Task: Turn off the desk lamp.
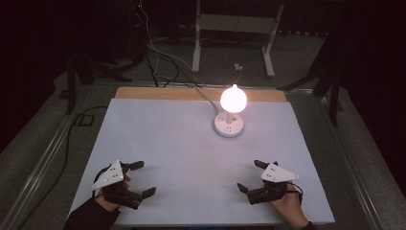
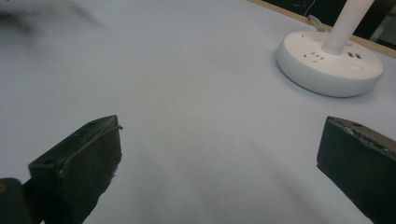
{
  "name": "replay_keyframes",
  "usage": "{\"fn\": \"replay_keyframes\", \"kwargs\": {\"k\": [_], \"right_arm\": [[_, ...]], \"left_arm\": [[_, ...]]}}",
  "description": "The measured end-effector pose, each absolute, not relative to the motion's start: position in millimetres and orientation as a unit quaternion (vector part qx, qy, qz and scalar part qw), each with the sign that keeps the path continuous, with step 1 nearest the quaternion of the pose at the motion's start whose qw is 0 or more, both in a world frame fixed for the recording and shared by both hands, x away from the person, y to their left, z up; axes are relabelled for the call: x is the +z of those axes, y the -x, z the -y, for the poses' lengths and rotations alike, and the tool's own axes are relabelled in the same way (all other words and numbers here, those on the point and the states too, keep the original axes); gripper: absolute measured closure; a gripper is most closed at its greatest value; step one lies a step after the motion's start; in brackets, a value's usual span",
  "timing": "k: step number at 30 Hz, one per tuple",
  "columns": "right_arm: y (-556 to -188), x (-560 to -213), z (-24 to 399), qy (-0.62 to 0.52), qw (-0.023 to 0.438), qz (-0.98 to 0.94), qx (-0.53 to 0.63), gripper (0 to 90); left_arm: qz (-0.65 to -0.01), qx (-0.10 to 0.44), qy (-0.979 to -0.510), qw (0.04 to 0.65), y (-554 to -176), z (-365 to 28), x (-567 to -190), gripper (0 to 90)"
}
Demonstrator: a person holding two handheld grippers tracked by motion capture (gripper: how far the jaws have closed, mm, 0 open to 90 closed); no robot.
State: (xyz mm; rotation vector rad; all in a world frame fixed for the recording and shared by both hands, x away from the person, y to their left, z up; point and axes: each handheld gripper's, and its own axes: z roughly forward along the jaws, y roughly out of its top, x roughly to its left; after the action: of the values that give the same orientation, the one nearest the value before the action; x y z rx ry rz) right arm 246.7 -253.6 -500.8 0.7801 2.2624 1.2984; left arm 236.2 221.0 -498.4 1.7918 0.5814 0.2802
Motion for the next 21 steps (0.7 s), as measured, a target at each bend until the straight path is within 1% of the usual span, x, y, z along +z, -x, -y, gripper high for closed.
{"fn": "replay_keyframes", "kwargs": {"k": [6,21], "right_arm": [[-244,-499,250,-0.280,0.203,-0.820,0.457,0.0],[-242,-482,240,-0.288,0.169,-0.815,0.473,0.0]], "left_arm": [[-0.246,0.123,-0.767,0.580,-235,-221,-499,0.4],[-0.245,0.125,-0.766,0.582,-232,-222,-497,0.4]]}}
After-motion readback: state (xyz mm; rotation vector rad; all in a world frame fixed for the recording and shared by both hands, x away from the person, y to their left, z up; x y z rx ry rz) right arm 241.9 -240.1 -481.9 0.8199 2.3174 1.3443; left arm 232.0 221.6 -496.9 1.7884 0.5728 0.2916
